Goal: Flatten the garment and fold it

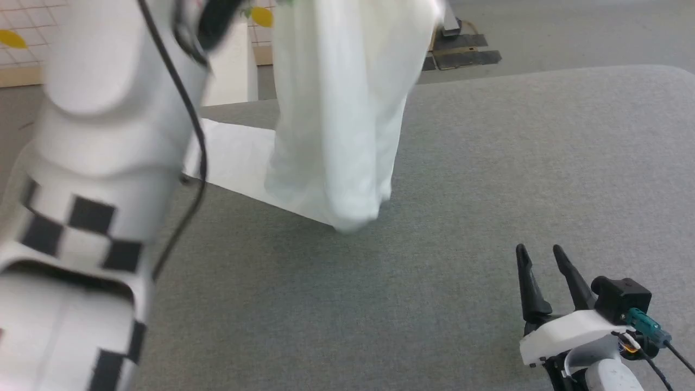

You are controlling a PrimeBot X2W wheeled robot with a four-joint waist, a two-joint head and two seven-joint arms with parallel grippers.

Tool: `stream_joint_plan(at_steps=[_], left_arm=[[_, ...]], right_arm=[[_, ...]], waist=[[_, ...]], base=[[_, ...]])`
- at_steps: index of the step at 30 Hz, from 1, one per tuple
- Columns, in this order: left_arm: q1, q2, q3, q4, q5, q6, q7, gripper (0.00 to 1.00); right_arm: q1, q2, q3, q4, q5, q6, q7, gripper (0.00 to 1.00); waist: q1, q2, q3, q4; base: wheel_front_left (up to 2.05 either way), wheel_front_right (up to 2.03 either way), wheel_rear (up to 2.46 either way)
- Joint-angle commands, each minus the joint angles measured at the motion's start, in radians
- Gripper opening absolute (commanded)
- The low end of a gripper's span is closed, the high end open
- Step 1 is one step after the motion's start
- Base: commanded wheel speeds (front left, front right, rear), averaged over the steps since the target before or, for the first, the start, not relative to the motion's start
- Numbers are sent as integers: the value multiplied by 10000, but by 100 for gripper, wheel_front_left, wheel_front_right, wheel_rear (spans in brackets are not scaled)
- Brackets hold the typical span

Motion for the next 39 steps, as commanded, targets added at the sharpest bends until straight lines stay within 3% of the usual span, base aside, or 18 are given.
stream_joint_plan(at_steps=[1, 7, 14, 17, 18, 19, 20, 25, 30, 39], left_arm=[[780, -136, -139, 65, -327, -66, 27, 0], [3813, -732, -912, -156, -1608, -66, 277, 0], [7140, -586, -2387, 157, -1823, 76, 1478, 0], [8262, -712, -2591, 124, -2287, 197, 1877, 0], [8549, -796, -2570, 39, -2528, 237, 1993, 35], [8725, -869, -2494, -66, -2745, 284, 2046, 95], [8866, -930, -2339, -242, -2975, 375, 2022, 100], [8891, -961, -1194, -1359, -3728, 770, 1350, 100], [8781, -570, 443, -2604, -3926, 1097, -327, 100], [9777, 1150, 2377, -3475, -1217, 2112, -5097, 100]], right_arm=[[-120, -4, -64, -73, -36, -11, -57, 100], [-14, -4, -189, -116, -111, -11, -59, 100], [50, -4, -46, -106, -45, -11, -59, 100], [95, -4, -26, -119, -30, -11, -60, 100], [116, -4, -32, -111, -34, -11, -60, 100], [136, -4, -26, -106, -41, -11, -60, 100], [147, -4, 9, -94, -59, -11, -60, 100], [175, -4, -81, -4, -91, -11, -60, 100], [138, -4, -78, 131, 22, -11, -60, 100], [-96, -4, 26, 550, 338, -11, 393, 100]], waist=[[0, -1, 61, -114], [0, -1, 110, 40], [0, -1, 98, 413], [0, -1, 65, 615], [0, -1, 45, 713], [0, -1, 27, 802], [0, -1, -1, 880], [0, -1, -212, 1212], [0, -1, -482, 1370], [0, -1, -857, 1393]], base=[[0, 0, 0], [0, 0, 0], [0, 0, 0], [0, 0, 0], [0, 0, 0], [0, 0, 0], [0, 0, 0], [0, 0, 0], [0, 0, 0], [0, 0, 0]])
